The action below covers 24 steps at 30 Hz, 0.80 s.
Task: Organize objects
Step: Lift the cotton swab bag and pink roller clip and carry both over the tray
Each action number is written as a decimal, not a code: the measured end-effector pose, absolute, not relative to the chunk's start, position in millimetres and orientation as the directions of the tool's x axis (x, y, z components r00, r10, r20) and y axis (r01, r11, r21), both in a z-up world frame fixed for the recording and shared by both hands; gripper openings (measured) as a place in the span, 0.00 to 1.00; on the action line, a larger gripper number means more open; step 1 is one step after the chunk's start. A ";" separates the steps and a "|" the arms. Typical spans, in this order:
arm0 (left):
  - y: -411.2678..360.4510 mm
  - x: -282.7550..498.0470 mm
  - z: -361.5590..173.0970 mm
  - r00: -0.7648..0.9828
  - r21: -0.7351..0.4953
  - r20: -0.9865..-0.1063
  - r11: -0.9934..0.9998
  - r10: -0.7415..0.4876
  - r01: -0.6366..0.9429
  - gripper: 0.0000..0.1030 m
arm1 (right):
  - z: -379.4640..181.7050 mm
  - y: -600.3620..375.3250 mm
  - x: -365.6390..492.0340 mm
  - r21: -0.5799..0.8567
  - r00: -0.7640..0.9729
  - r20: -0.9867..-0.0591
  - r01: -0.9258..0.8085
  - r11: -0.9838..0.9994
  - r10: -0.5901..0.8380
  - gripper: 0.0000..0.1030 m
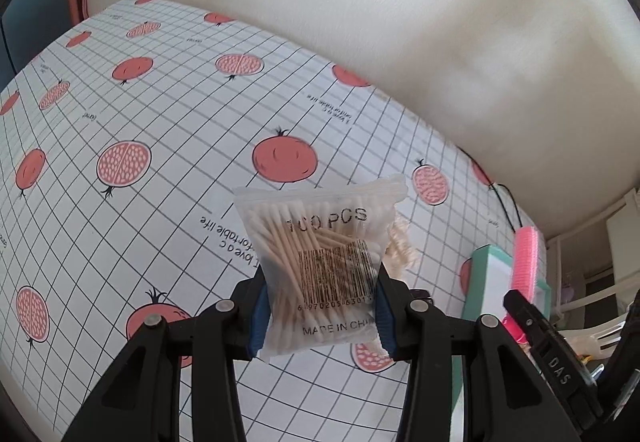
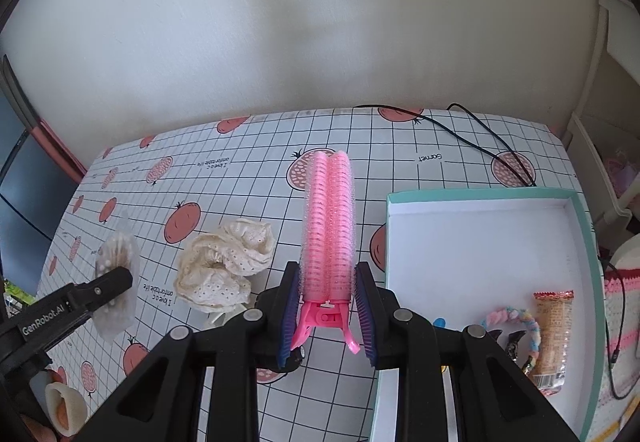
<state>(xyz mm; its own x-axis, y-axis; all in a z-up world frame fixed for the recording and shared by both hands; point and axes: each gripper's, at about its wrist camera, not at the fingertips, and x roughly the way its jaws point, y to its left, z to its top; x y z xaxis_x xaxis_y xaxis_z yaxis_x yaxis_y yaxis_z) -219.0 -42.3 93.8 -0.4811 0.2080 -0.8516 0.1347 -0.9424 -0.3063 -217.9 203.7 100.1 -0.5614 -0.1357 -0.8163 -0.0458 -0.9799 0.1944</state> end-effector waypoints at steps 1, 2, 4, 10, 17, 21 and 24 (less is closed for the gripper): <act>-40.4 -219.2 95.2 -0.485 -0.308 -0.849 -0.942 0.210 0.131 0.44 | 100.3 205.3 -217.5 0.195 -0.562 -0.816 -0.046 -0.980 -0.135 0.28; -38.7 -218.8 97.0 -0.488 -0.308 -0.847 -0.943 0.211 0.127 0.44 | 100.5 207.7 -217.2 0.195 -0.562 -0.816 -0.047 -0.980 -0.135 0.28; -35.3 -218.3 99.4 -0.492 -0.310 -0.844 -0.943 0.214 0.121 0.44 | 100.7 213.1 -215.6 0.196 -0.563 -0.816 -0.053 -0.979 -0.133 0.28; -15.9 -215.1 106.7 -0.501 -0.307 -0.835 -0.948 0.228 0.080 0.44 | 99.4 238.5 -211.2 0.199 -0.562 -0.819 -0.088 -0.976 -0.116 0.28; 21.3 -207.3 112.7 -0.498 -0.307 -0.827 -0.952 0.261 0.010 0.44 | 97.5 276.3 -200.7 0.206 -0.564 -0.821 -0.144 -0.968 -0.091 0.28; 49.3 -200.3 113.6 -0.491 -0.301 -0.824 -0.953 0.283 -0.043 0.44 | 95.9 298.9 -194.7 0.211 -0.562 -0.823 -0.176 -0.961 -0.078 0.28; 70.0 -193.7 112.4 -0.481 -0.295 -0.825 -0.952 0.297 -0.082 0.44 | 94.9 314.5 -189.6 0.217 -0.563 -0.823 -0.199 -0.956 -0.069 0.28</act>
<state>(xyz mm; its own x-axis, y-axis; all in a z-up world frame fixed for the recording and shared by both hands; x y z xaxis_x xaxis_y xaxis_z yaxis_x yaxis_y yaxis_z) -193.7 70.0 112.4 -0.4812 0.2972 -0.8247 -0.0821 -0.9519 -0.2951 -189.6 314.5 94.9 -0.5633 -0.0691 -0.8233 -0.1993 -0.9557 0.2166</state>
